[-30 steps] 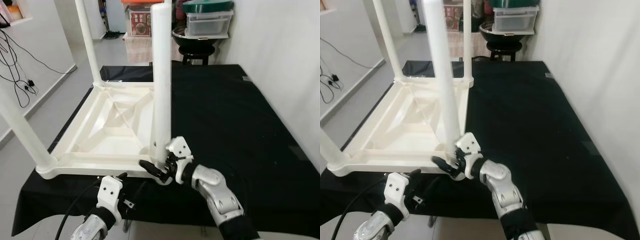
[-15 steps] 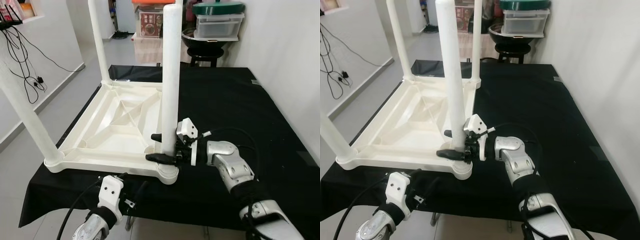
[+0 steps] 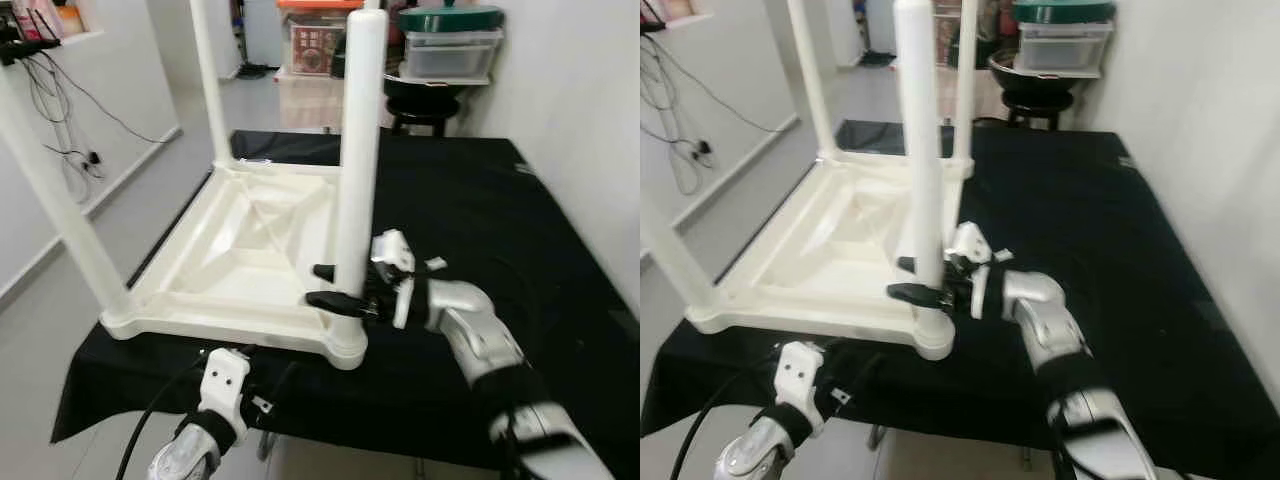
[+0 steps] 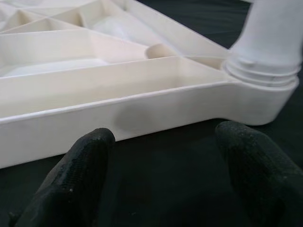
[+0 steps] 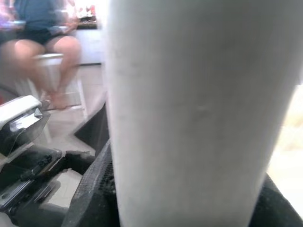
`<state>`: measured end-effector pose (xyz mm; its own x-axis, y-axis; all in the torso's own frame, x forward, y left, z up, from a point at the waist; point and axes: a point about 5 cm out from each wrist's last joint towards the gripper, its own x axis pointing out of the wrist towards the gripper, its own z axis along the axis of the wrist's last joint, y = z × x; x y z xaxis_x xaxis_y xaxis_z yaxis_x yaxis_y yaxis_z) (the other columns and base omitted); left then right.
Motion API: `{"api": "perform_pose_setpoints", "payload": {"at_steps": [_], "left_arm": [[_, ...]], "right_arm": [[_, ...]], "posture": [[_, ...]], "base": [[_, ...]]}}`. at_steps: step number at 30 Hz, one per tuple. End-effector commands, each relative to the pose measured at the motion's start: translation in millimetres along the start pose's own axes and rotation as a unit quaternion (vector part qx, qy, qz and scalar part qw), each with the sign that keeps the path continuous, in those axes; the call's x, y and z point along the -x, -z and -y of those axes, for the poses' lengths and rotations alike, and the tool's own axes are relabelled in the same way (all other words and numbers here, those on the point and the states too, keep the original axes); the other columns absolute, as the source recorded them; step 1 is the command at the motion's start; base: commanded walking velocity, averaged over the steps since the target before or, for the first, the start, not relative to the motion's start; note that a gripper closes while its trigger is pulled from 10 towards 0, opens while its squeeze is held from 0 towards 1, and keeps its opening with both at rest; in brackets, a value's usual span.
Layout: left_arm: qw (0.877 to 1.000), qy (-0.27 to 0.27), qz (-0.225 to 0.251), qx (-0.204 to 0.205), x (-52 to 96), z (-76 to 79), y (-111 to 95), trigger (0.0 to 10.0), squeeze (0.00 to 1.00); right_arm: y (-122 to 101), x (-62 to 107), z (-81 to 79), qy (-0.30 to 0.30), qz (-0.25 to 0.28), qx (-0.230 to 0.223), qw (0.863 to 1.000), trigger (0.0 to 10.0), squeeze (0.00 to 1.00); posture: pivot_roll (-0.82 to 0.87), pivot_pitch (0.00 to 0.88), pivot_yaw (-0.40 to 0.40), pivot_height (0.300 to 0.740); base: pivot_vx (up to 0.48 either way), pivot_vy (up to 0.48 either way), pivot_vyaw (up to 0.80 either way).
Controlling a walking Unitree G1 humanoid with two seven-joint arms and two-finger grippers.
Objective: Building children table
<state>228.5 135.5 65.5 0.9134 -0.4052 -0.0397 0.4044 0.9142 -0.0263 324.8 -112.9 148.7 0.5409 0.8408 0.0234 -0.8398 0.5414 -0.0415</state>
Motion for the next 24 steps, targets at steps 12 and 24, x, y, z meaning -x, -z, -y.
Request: {"api": "perform_pose_setpoints", "payload": {"at_steps": [12,24], "left_arm": [[1.0,-0.006,-0.013,-0.008,2.4,-9.3,3.3,10.0,0.0],[1.0,-0.01,-0.013,-0.011,-1.6,-9.8,3.5,10.0,0.0]], "right_arm": [[78.7,9.5,-36.1,0.255,-0.108,-0.042,0.96,0.2,0.0],[30.0,-2.6,-27.7,0.069,-0.032,-0.024,0.997,10.0,0.58]], "posture": [[0.02,0.0,0.006,0.74],[0.02,0.0,-0.003,0.74]], "base": [[0.0,0.0,0.0],[0.0,0.0,0.0]]}}
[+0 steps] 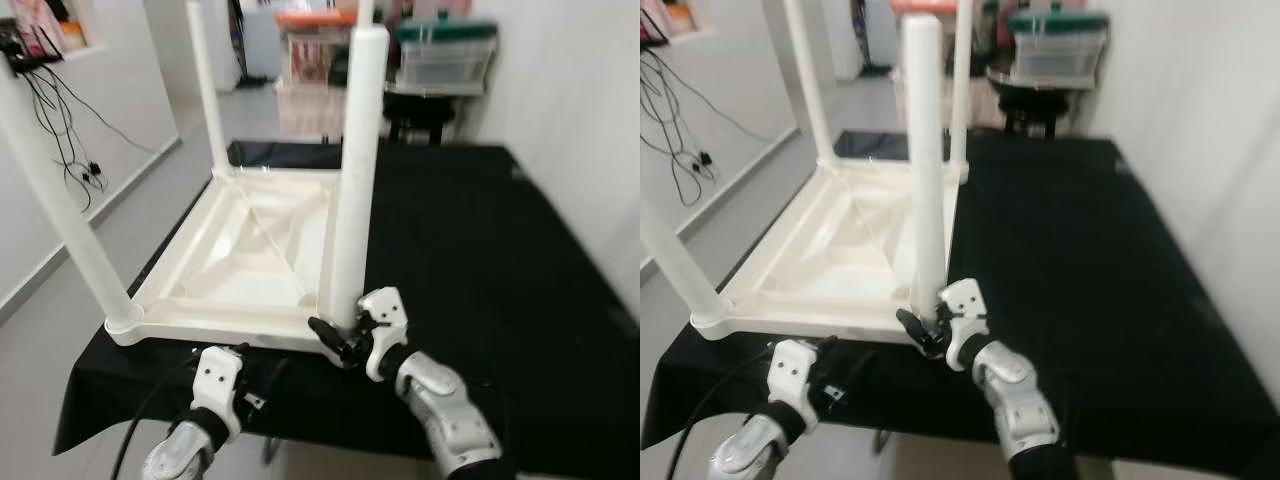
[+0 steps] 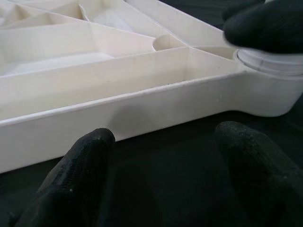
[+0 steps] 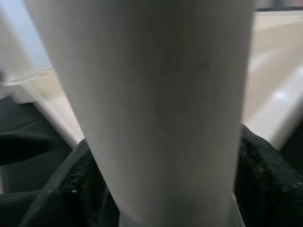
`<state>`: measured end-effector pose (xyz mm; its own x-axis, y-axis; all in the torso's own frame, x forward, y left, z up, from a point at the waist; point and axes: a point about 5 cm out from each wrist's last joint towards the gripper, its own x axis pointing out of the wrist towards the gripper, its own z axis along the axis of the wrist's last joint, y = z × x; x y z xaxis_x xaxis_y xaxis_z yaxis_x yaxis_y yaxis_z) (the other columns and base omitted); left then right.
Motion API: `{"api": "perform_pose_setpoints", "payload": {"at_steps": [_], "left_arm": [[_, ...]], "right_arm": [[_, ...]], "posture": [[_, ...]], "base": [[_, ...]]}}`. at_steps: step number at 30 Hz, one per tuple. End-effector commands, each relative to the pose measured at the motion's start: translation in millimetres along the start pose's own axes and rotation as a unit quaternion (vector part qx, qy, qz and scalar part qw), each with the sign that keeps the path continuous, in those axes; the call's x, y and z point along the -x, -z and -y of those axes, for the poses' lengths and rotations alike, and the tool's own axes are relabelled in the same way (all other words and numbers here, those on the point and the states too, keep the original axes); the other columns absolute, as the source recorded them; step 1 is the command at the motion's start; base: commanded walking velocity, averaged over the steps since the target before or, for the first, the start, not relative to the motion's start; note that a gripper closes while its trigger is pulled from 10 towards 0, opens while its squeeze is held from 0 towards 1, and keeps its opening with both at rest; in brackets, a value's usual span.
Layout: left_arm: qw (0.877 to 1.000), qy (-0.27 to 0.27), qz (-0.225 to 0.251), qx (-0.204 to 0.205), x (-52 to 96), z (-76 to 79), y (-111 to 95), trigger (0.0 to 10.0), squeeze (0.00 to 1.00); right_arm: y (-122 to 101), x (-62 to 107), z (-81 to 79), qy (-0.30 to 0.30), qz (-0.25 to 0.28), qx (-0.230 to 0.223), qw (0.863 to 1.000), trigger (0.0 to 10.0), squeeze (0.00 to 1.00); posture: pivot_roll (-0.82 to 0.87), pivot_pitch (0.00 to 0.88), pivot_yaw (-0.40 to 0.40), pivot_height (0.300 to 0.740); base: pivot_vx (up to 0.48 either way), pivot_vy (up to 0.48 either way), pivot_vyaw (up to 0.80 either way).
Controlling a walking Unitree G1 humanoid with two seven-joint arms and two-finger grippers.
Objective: Building children table
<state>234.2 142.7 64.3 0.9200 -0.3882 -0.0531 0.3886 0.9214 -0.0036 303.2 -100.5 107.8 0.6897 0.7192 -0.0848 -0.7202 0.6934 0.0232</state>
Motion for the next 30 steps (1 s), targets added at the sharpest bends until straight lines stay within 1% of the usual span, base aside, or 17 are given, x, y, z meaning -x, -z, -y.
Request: {"api": "perform_pose_setpoints", "payload": {"at_steps": [1,2,3,5,6,7,11,12,13,19,24,25,26,27,28,29,30], "left_arm": [[1.0,-0.001,-0.006,0.001,0.2,-0.6,2.7,10.0,0.0],[1.0,-0.001,-0.006,0.002,-0.5,-0.1,2.7,10.0,0.0],[1.0,-0.001,-0.006,0.002,-0.5,-0.1,2.7,10.0,0.0],[1.0,-0.001,-0.005,0.004,-1.6,0.6,2.8,10.0,0.0],[1.0,-0.001,-0.005,0.004,-2.2,1.0,2.7,10.0,0.0],[1.0,-0.001,-0.005,0.004,-2.2,1.0,2.7,10.0,0.0],[1.0,-0.001,-0.004,0.005,-3.9,1.9,2.6,10.0,0.0],[1.0,0.0,-0.004,0.006,-4.4,2.2,2.7,10.0,0.0],[1.0,0.001,-0.004,0.006,-5.0,2.6,2.9,10.0,0.0],[1.0,0.014,0.002,0.015,-4.4,6.1,2.0,10.0,0.0],[0.999,0.026,0.005,0.018,-3.3,8.4,1.4,10.0,0.0],[0.999,0.047,0.011,0.015,-1.3,12.3,-0.1,10.0,0.0],[0.999,0.047,0.011,0.015,-1.3,12.3,-0.1,10.0,0.0],[0.998,0.057,0.016,0.014,-0.1,14.3,-1.2,10.0,0.0],[0.998,0.064,0.021,0.013,1.4,15.6,-2.2,10.0,0.0],[0.998,0.064,0.021,0.013,1.4,15.6,-2.2,10.0,0.0],[0.997,0.069,0.024,0.014,2.9,16.5,-2.9,10.0,0.0]], "right_arm": [[-14.7,-3.2,-0.3,-0.05,0.025,0.028,0.998,10.0,0.58],[-19.8,-3.9,4.4,-0.076,0.023,0.045,0.996,10.0,0.0],[-19.8,-3.9,4.4,-0.076,0.023,0.045,0.996,10.0,0.0],[-25.2,-6.9,12.1,-0.133,0.009,0.069,0.989,10.0,0.0],[-27.8,-9.7,16.8,-0.159,-0.001,0.071,0.985,10.0,0.0],[-27.8,-9.7,16.8,-0.159,-0.001,0.071,0.985,10.0,0.0],[-33.1,-16.2,28.0,-0.18,-0.014,0.062,0.982,10.0,0.0],[-34.9,-18.2,31.5,-0.177,-0.018,0.06,0.982,9.4,0.0],[-39.1,-20.9,35.7,-0.176,-0.017,0.057,0.983,0.0,0.0],[-50.7,-22.3,42.5,-0.181,0.001,0.05,0.982,0.0,0.0],[-44.3,-17.5,43.0,-0.188,0.004,0.043,0.981,0.0,0.0],[-30.3,-9.5,39.1,-0.189,0.002,0.031,0.982,0.0,0.0],[-30.3,-9.5,39.1,-0.189,0.002,0.031,0.982,0.0,0.0],[-22.1,-5.3,35.5,-0.186,0.0,0.025,0.982,0.0,0.0],[-9.4,-0.1,29.4,-0.173,-0.017,0.029,0.984,0.0,0.0],[-9.4,-0.1,29.4,-0.173,-0.017,0.029,0.984,0.0,0.0],[6.5,3.1,23.4,-0.14,-0.052,0.027,0.988,0.0,0.0]], "posture": [[0.02,0.0,-0.004,0.74],[0.03,0.0,-0.008,0.74],[0.03,0.0,-0.008,0.74],[0.03,0.0,-0.01,0.74],[0.03,0.0,-0.012,0.74],[0.03,0.0,-0.012,0.74],[0.04,0.0,-0.017,0.74],[0.05,0.0,-0.02,0.74],[0.05,0.0,-0.023,0.74],[0.05,0.0,-0.025,0.74],[0.04,0.0,-0.017,0.74],[0.03,0.0,-0.01,0.74],[0.03,0.0,-0.01,0.74],[0.03,0.0,-0.008,0.74],[0.02,0.0,-0.008,0.74],[0.02,0.0,-0.008,0.74],[0.02,0.0,-0.012,0.74]], "base": [[0.0,0.0,0.0],[0.0,0.0,0.0],[0.0,0.0,0.0],[0.0,0.0,0.0],[0.0,0.0,0.0],[0.0,0.0,0.0],[0.0,0.0,0.0],[0.0,0.0,0.0],[0.0,0.0,0.0],[0.0,0.0,0.0],[0.0,0.0,0.0],[0.0,0.0,0.0],[0.0,0.0,0.0],[0.0,0.0,0.0],[0.0,0.0,0.0],[0.0,0.0,0.0],[0.0,0.0,0.0]]}}
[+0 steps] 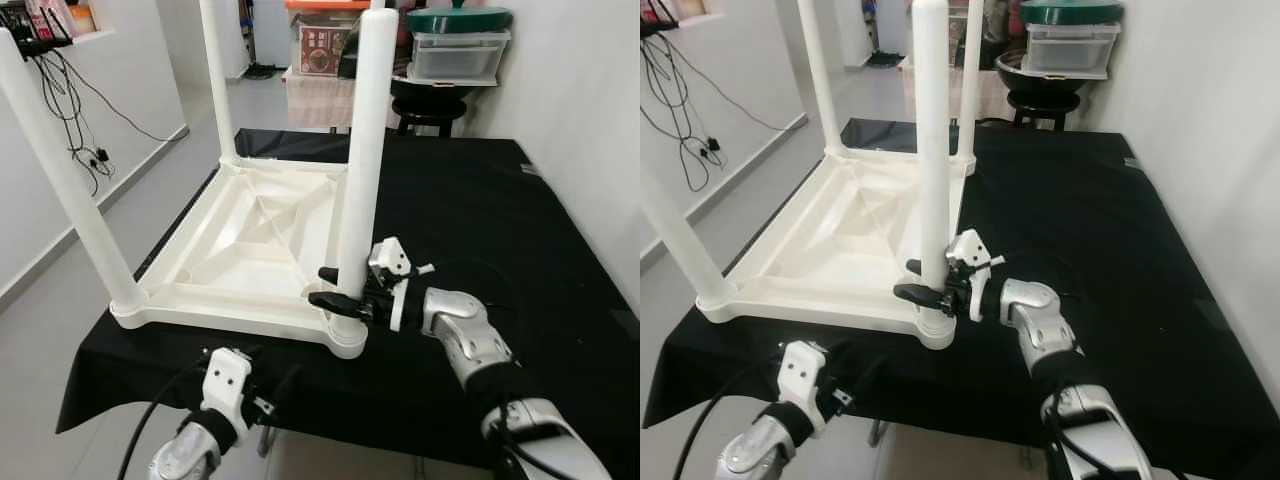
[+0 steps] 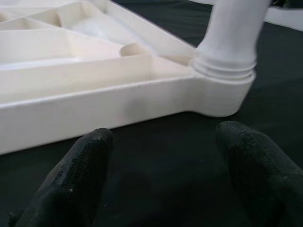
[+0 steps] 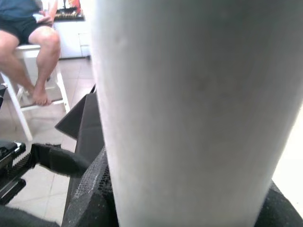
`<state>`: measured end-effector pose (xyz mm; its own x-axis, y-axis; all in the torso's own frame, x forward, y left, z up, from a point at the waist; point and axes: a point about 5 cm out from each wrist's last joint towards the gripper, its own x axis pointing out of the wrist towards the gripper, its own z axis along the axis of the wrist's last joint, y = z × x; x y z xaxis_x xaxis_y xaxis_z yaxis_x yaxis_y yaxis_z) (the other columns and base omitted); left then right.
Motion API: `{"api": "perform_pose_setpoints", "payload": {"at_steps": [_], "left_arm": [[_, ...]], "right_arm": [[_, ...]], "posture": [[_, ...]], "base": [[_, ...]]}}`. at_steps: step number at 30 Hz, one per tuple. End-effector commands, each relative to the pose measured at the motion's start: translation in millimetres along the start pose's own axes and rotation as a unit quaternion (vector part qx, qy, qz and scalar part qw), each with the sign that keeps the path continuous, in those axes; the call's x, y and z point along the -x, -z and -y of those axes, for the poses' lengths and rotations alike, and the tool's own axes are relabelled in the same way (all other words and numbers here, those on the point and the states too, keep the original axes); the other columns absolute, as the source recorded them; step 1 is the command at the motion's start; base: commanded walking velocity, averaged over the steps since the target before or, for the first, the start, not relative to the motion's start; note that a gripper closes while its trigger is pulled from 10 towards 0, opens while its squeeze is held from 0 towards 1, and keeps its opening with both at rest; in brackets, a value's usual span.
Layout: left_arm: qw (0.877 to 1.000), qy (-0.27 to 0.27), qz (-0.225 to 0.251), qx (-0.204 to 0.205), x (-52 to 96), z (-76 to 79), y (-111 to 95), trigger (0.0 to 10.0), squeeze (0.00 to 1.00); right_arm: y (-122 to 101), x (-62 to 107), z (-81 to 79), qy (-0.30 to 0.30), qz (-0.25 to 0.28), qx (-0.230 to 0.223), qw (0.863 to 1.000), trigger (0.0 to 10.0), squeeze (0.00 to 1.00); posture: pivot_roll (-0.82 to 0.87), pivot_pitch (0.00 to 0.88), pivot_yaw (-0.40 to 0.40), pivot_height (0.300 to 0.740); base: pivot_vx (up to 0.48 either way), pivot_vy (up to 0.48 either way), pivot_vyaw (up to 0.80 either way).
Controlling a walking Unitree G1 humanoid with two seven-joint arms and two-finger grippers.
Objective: Building children table
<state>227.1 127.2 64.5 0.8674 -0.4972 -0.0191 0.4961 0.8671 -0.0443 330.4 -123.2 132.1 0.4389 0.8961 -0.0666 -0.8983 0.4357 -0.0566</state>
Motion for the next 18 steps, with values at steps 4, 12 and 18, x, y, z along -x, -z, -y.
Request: {"api": "perform_pose_setpoints", "payload": {"at_steps": [4,12,18], "left_arm": [[1.0,0.015,0.011,-0.002,6.2,0.0,-3.9,10.0,0.0],[0.999,0.035,0.01,0.007,6.8,-3.1,-4.8,10.0,0.0],[0.999,0.033,0.013,0.006,5.6,-3.1,-5.3,10.0,0.0]], "right_arm": [[69.7,-6.8,-50.9,0.246,-0.144,-0.11,0.952,0.0,0.0],[59.5,-39.6,-77.3,0.162,-0.115,-0.06,0.978,10.0,0.0],[45.5,-35.1,-63.1,0.145,-0.101,-0.049,0.983,10.0,1.0]], "posture": [[0.01,0.0,-0.001,0.74],[0.01,0.0,0.022,0.74],[0.01,0.0,0.017,0.74]], "base": [[0.0,0.0,0.0],[0.0,0.0,0.0],[0.0,0.0,0.0]]}}
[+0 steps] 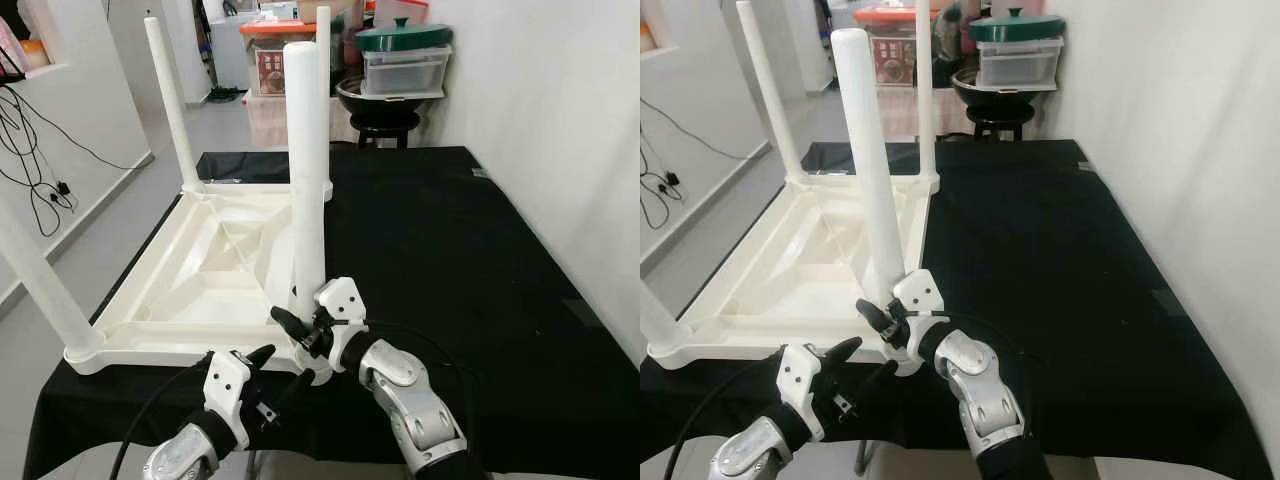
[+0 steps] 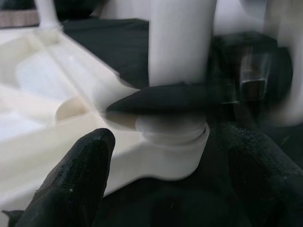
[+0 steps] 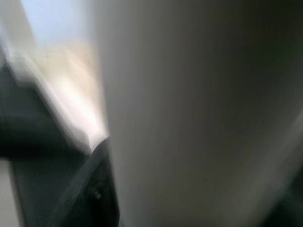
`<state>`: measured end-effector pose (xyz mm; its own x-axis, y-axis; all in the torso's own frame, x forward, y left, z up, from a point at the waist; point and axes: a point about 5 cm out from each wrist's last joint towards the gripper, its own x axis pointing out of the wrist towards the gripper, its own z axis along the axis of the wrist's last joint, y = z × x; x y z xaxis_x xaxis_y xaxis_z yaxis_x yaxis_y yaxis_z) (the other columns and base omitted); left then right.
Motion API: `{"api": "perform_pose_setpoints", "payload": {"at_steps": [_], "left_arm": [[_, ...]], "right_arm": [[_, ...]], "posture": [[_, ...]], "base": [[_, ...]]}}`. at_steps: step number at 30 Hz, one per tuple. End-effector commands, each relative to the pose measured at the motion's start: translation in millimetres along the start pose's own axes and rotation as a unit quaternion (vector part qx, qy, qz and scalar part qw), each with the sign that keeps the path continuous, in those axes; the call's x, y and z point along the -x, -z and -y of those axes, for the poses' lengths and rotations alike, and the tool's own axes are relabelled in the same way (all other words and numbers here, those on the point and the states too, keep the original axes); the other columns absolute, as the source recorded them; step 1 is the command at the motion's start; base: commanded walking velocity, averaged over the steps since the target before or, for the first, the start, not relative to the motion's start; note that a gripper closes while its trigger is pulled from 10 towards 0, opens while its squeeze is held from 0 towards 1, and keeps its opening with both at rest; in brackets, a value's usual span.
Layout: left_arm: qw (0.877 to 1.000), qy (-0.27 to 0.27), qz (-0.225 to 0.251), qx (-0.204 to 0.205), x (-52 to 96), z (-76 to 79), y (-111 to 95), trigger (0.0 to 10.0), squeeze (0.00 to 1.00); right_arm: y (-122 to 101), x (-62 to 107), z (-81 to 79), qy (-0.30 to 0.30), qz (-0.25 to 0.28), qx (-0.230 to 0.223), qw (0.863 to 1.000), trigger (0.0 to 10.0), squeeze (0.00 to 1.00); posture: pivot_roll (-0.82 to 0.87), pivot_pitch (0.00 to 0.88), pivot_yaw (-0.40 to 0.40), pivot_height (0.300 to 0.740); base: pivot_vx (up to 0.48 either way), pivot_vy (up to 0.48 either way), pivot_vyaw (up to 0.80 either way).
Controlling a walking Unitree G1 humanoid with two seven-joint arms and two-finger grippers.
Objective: Building children table
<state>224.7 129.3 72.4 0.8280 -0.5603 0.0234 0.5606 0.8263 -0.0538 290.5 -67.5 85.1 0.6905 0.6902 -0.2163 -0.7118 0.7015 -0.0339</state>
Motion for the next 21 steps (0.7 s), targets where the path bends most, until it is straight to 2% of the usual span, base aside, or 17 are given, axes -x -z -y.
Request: {"api": "perform_pose_setpoints", "payload": {"at_steps": [1,2,3,4,8,14,18,19,21], "left_arm": [[1.0,-0.001,-0.006,0.003,2.2,-1.3,2.3,10.0,0.0],[1.0,-0.001,-0.006,0.003,2.2,-1.3,2.3,10.0,0.0],[1.0,0.003,-0.005,0.004,2.1,-0.3,2.2,10.0,0.0],[1.0,0.007,-0.005,0.005,3.2,1.3,2.3,10.0,0.0],[1.0,0.014,-0.006,-0.001,7.0,5.9,1.9,10.0,0.0],[1.0,0.026,-0.007,0.001,12.8,15.0,0.7,10.0,0.0],[1.0,0.03,-0.007,0.004,15.5,19.5,0.6,10.0,0.0],[1.0,0.03,-0.006,0.005,15.5,19.6,0.6,10.0,0.0],[1.0,0.03,-0.006,0.006,15.0,19.7,0.7,10.0,0.0]], "right_arm": [[-8.4,0.0,8.1,-0.037,0.001,-0.004,0.999,10.0,1.0],[-8.4,0.0,8.1,-0.037,0.001,-0.004,0.999,10.0,1.0],[-17.5,0.5,13.3,-0.051,0.016,0.002,0.999,10.0,1.0],[-27.3,-0.3,22.5,-0.064,0.031,0.002,0.997,10.0,0.0],[-49.0,-1.0,46.1,-0.113,0.064,0.016,0.991,10.0,0.0],[-61.2,2.8,59.8,-0.171,0.074,0.034,0.982,10.0,0.0],[-63.4,4.5,67.6,-0.184,0.067,0.035,0.98,10.0,0.0],[-63.9,5.1,69.6,-0.187,0.067,0.031,0.98,0.0,0.0],[-64.5,6.3,73.0,-0.195,0.069,0.026,0.978,0.0,0.0]], "posture": [[0.01,0.0,0.014,0.74],[0.01,0.0,0.014,0.74],[0.01,0.0,0.014,0.74],[0.01,0.0,0.014,0.74],[0.02,0.0,0.014,0.74],[0.02,0.0,0.017,0.74],[0.02,0.0,0.017,0.74],[0.02,0.0,0.017,0.74],[0.01,0.0,0.016,0.74]], "base": [[0.0,0.0,0.0],[0.0,0.0,0.0],[0.0,0.0,0.0],[0.0,0.0,0.0],[0.0,0.0,0.0],[0.0,0.0,0.0],[0.0,0.0,0.0],[0.0,0.0,0.0],[0.0,0.0,0.0]]}}
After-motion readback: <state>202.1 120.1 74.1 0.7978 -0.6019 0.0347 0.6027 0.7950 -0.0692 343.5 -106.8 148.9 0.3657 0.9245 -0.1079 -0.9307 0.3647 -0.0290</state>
